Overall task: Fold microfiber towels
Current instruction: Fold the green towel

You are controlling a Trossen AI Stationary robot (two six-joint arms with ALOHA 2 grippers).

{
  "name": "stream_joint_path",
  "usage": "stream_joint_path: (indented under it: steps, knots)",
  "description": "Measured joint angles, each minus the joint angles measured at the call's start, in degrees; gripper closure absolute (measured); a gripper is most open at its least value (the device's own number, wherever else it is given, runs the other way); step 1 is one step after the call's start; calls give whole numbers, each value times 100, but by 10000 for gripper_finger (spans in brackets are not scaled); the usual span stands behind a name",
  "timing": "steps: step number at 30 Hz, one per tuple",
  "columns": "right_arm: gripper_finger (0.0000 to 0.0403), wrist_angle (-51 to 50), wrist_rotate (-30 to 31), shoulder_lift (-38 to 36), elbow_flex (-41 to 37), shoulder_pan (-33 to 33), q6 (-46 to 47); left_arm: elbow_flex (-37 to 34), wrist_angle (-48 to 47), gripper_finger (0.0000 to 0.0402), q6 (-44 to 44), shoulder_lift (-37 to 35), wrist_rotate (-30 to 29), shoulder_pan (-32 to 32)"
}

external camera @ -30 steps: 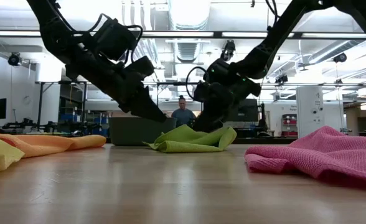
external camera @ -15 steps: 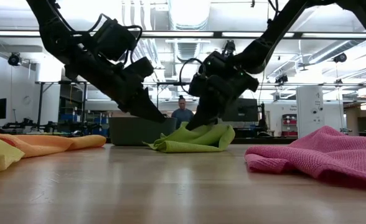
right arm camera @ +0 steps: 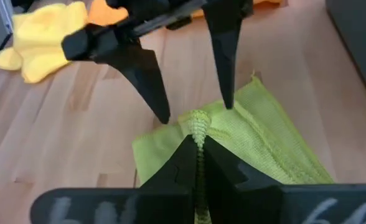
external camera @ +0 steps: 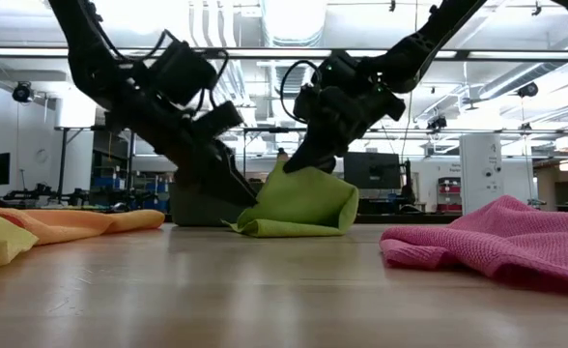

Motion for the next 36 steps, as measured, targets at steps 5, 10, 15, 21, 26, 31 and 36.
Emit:
stream_joint_path:
  steps: [5, 10, 15, 21, 26, 31, 36]
  knots:
    - [394, -41, 63, -2, -2, 76, -2, 0, 356, 155, -5, 415, -628, 2]
    - [394, -238, 71, -101, 4, 98, -4, 2, 445, 213, 54, 442, -733, -11]
    - [394, -436, 84, -373, 7, 139, 35, 2, 461, 313, 335, 274, -873, -9]
    - [394, -439, 268, -472, 5, 371, 136, 30, 486, 394, 637, 90, -1395, 13]
    - [394, -403, 846, -472, -27, 676, 76, 27, 474, 399, 1007, -102, -1981, 8]
    - [394, -306, 1313, -414, -31, 947, 85, -6, 465, 399, 1487, -60, -1981, 4]
    - [394, -65, 1475, -120, -35, 1105, 219, -96, 432, 399, 1472, -56, -2023, 3]
